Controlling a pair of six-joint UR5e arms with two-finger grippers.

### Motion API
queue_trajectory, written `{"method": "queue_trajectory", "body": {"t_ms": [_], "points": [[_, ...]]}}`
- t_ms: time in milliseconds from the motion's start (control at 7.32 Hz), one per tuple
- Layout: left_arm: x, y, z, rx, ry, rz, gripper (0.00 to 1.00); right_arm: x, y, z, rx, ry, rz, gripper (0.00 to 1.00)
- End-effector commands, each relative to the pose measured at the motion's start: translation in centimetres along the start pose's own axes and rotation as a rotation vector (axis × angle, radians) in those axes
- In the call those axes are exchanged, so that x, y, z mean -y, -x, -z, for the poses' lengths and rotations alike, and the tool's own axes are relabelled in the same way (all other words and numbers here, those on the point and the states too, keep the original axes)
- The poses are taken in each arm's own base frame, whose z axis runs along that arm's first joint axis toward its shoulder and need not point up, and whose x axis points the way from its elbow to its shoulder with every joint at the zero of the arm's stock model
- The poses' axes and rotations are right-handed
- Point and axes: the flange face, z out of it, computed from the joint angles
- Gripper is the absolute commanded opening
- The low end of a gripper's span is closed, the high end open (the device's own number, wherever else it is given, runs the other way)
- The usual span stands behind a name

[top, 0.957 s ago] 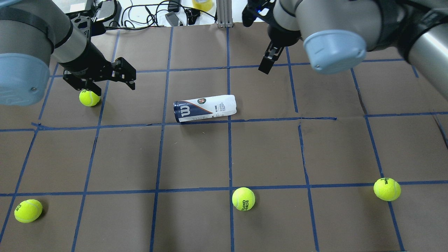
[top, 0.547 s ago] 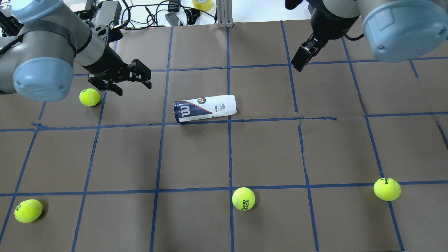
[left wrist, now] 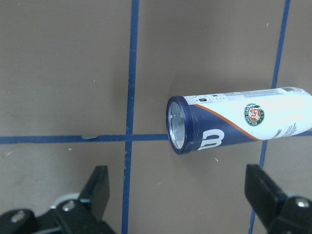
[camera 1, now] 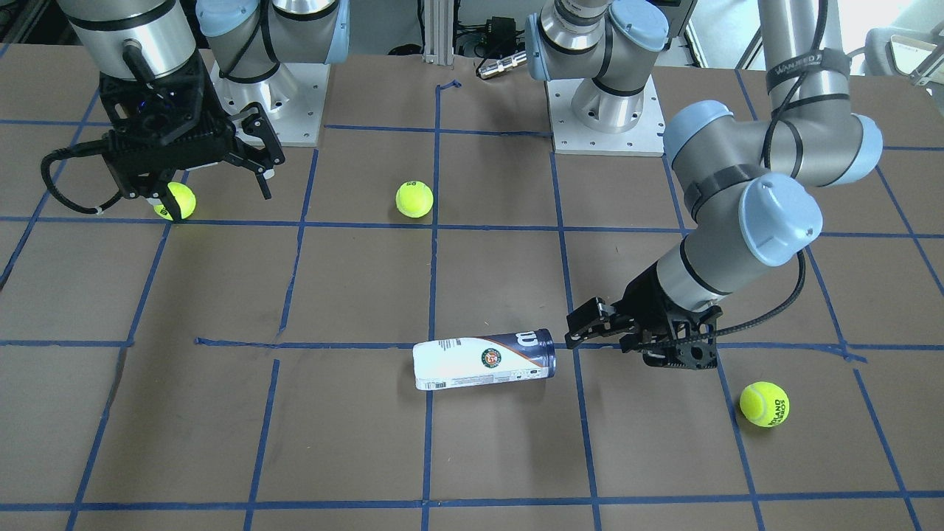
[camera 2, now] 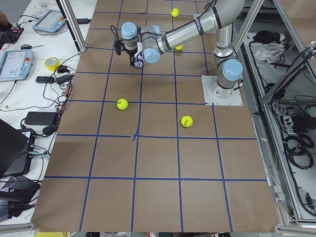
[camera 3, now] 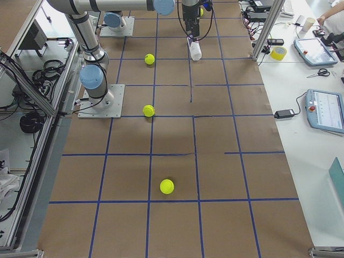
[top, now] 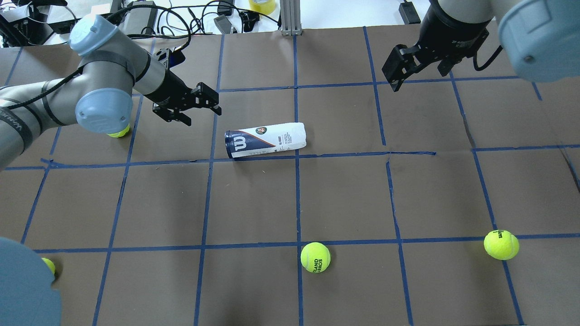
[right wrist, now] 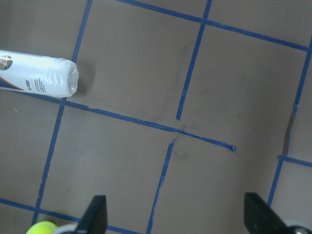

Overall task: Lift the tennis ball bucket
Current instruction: 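Move the left gripper to the lid end of the lying can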

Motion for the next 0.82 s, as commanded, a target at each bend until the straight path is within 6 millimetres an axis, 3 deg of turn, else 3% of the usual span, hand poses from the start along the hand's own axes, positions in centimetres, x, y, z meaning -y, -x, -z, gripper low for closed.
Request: {"method": "queue_trajectory", "body": {"t_ms": [0, 273, 410, 683], "points": [[1.4, 1.6, -5.4, -0.08, 0.029, 0.017, 1.0, 0.0, -0.5, 0.1, 0.005, -0.004, -0.272, 1.0], [-0.1, 2.0, -7.6, -0.114, 0.073, 0.045, 1.0, 0.1, -0.5, -0.2, 0.005, 0.006, -0.287, 1.0], [-0.2, 1.2, -6.6, -0.159, 0.063, 0.048, 1.0, 0.1, -0.5, -0.2, 0.005, 0.004, -0.286, 1.0], [-0.6, 1.0, -6.6, -0.163, 0.074, 0.052, 1.0, 0.0, -0.5, -0.4, 0.004, 0.013, -0.281, 1.0]]}}
